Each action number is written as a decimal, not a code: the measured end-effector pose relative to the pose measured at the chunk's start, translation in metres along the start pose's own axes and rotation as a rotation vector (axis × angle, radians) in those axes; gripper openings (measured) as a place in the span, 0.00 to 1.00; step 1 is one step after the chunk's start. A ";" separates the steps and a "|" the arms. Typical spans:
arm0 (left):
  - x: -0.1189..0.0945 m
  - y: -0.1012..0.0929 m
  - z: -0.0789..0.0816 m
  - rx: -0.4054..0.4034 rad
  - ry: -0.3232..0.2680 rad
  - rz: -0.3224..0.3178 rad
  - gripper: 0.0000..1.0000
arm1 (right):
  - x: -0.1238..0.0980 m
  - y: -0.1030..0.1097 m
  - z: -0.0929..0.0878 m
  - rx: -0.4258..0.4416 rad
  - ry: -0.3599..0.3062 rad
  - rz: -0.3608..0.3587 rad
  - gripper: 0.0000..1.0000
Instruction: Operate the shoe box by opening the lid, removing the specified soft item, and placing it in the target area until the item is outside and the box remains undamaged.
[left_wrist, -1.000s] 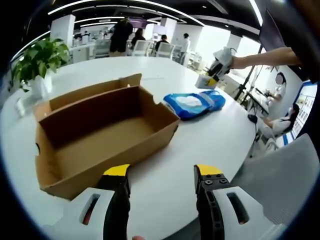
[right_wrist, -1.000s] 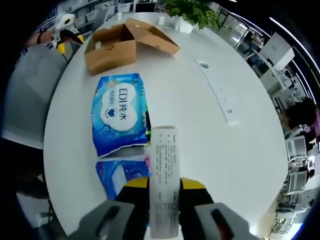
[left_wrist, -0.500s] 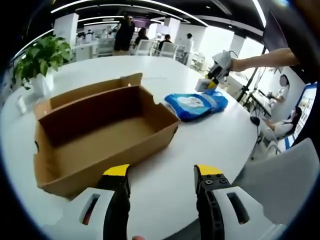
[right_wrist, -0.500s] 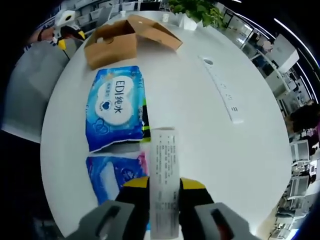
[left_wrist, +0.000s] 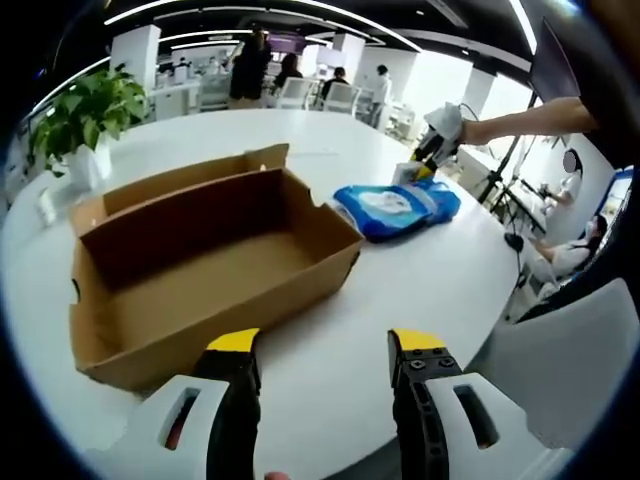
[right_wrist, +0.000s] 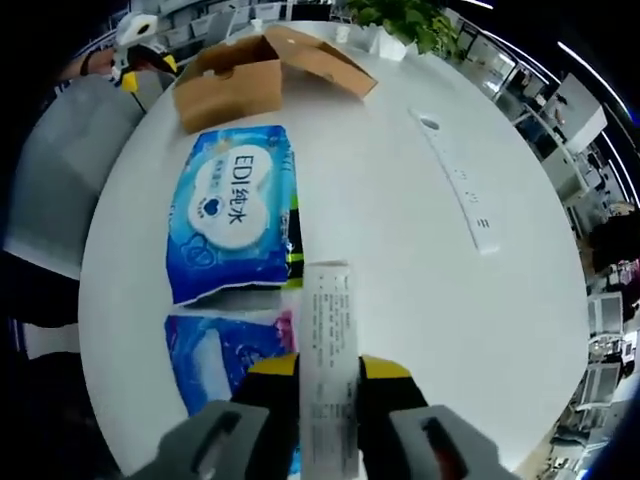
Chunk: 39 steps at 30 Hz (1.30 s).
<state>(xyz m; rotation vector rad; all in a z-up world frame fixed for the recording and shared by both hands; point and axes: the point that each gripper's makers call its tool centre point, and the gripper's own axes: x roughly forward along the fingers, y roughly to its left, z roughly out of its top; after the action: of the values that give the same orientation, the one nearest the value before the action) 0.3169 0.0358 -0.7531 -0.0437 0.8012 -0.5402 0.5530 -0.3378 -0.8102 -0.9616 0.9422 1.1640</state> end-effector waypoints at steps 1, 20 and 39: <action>0.000 0.000 -0.001 0.000 0.003 0.001 0.51 | 0.001 0.000 -0.001 -0.004 0.001 0.002 0.17; 0.004 0.000 0.000 -0.002 0.012 0.003 0.51 | 0.013 -0.001 -0.010 -0.026 0.013 0.029 0.17; 0.006 0.002 -0.004 -0.007 0.017 0.008 0.51 | 0.018 0.003 -0.022 -0.094 0.053 0.053 0.17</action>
<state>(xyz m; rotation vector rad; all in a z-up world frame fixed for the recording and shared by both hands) 0.3183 0.0354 -0.7599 -0.0426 0.8200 -0.5306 0.5505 -0.3528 -0.8338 -1.0527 0.9670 1.2423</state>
